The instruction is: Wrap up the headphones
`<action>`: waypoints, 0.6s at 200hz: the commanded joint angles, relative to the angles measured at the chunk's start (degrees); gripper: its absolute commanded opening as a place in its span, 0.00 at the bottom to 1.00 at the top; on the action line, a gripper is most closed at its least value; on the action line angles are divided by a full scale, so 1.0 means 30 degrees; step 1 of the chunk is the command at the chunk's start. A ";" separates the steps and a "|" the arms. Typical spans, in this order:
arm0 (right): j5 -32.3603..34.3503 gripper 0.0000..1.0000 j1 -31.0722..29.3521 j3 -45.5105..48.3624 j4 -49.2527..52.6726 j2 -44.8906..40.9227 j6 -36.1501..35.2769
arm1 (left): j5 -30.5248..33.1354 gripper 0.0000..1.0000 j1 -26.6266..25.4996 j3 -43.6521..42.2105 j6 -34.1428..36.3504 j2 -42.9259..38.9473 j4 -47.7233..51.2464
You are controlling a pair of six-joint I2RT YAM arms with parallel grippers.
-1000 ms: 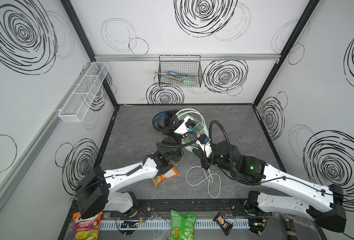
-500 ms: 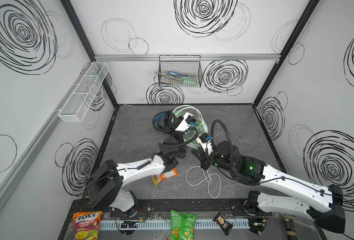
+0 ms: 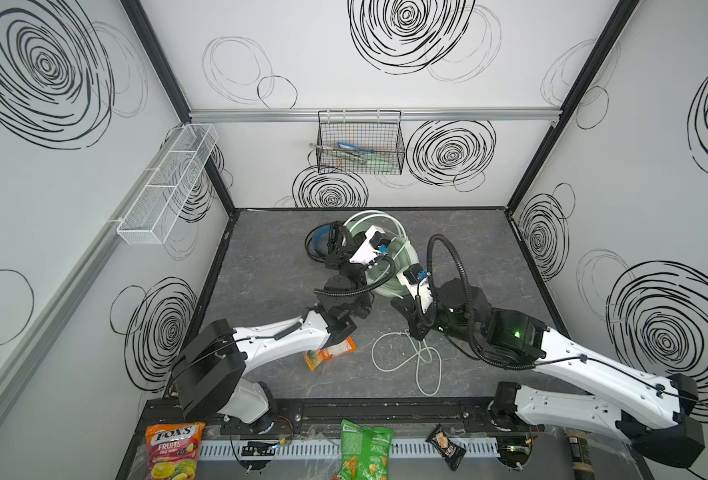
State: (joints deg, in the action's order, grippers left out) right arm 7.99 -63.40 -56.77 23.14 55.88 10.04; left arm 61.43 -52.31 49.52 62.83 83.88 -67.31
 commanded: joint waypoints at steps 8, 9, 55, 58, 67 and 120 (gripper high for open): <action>0.0847 0.01 -0.0394 -0.1575 0.1284 -0.1079 0.0107 | 0.0734 0.00 0.1588 -0.0334 0.1843 -0.0154 -0.1382; 0.0879 0.01 -0.0397 -0.1594 0.1312 -0.1078 0.0108 | 0.0735 0.00 0.1588 -0.0334 0.1846 -0.0155 -0.1382; 0.1511 0.01 -0.0632 -0.2552 0.2533 -0.0496 -0.0156 | 0.0764 0.00 0.1666 -0.0561 0.2526 -0.0046 -0.2029; 0.1565 0.01 -0.0650 -0.2653 0.2640 -0.0426 -0.0158 | 0.0764 0.00 0.1653 -0.0560 0.2605 -0.0025 -0.2093; 0.1756 0.01 -0.0721 -0.2902 0.2950 -0.0276 -0.0165 | 0.0764 0.00 0.1648 -0.0597 0.2769 0.0018 -0.2213; 0.1566 0.01 -0.1133 -0.3722 0.3705 -0.0222 0.0267 | 0.1011 0.00 0.1651 -0.0354 0.3242 0.0495 -0.2583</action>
State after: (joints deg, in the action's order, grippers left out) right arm 12.43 -65.67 -63.92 31.88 58.67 9.98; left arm 60.66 -52.31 48.97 66.22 84.03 -71.75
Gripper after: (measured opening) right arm 0.068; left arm 0.089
